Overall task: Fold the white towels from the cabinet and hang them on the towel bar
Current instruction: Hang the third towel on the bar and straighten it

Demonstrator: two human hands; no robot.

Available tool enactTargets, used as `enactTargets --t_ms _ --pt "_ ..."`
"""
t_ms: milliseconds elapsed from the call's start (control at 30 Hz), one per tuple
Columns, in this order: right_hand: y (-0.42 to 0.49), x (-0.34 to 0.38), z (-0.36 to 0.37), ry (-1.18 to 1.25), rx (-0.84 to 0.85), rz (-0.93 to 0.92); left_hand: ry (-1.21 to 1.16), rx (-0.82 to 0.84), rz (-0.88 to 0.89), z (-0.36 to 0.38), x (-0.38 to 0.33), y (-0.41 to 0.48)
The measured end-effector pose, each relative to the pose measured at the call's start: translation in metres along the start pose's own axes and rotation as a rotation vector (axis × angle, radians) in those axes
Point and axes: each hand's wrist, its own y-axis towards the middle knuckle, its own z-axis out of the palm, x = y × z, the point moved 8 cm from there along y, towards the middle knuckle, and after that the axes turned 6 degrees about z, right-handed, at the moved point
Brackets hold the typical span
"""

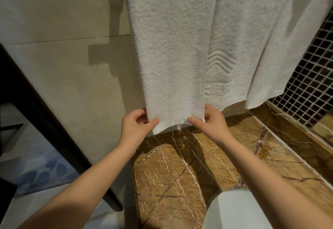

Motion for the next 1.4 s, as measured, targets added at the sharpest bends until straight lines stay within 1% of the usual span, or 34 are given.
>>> enactTargets --t_ms 67,133,200,300,333,467,567,633,700,867,933,1000,1167,1300,1400 --pt "0.000 0.002 -0.002 0.169 0.013 0.053 0.014 0.019 0.006 0.001 -0.001 0.001" --pt "0.002 0.003 -0.005 0.202 0.016 0.077 0.027 0.031 0.019 0.001 -0.002 0.003" --pt "0.003 0.005 -0.010 0.197 -0.014 0.067 0.017 0.007 0.028 -0.001 -0.003 0.004" --pt "0.003 0.002 -0.014 0.309 -0.058 0.078 -0.040 -0.068 -0.013 -0.004 0.003 0.005" --pt "0.004 -0.001 -0.014 0.351 -0.060 0.096 -0.064 -0.071 -0.036 -0.003 0.006 0.005" --pt "0.010 -0.011 -0.012 0.424 0.015 0.139 -0.062 0.029 -0.119 0.005 0.017 0.005" --pt "0.013 -0.013 -0.016 0.475 0.061 0.137 -0.063 0.104 -0.095 0.006 0.021 0.006" --pt "0.014 -0.012 -0.016 0.452 0.112 0.120 -0.058 0.124 -0.083 0.005 0.025 0.007" --pt "0.014 -0.010 -0.016 0.376 0.134 0.107 -0.042 0.128 -0.081 0.002 0.029 0.008" --pt "0.017 -0.003 -0.020 0.145 0.070 0.044 -0.001 0.134 -0.070 -0.003 0.031 0.012" --pt "0.018 -0.003 -0.020 0.095 0.048 0.031 0.021 0.127 -0.054 -0.004 0.031 0.012" --pt "0.019 -0.002 -0.020 0.093 0.052 0.031 0.033 0.121 -0.045 -0.004 0.028 0.011" --pt "0.022 0.019 -0.021 0.132 0.146 0.006 0.036 0.140 -0.026 -0.002 0.006 0.021" --pt "0.039 0.054 -0.036 0.238 0.108 -0.055 -0.040 0.076 0.012 -0.004 -0.032 0.040" --pt "0.046 0.068 -0.041 0.188 0.081 -0.067 -0.039 0.011 0.054 -0.009 -0.056 0.053"
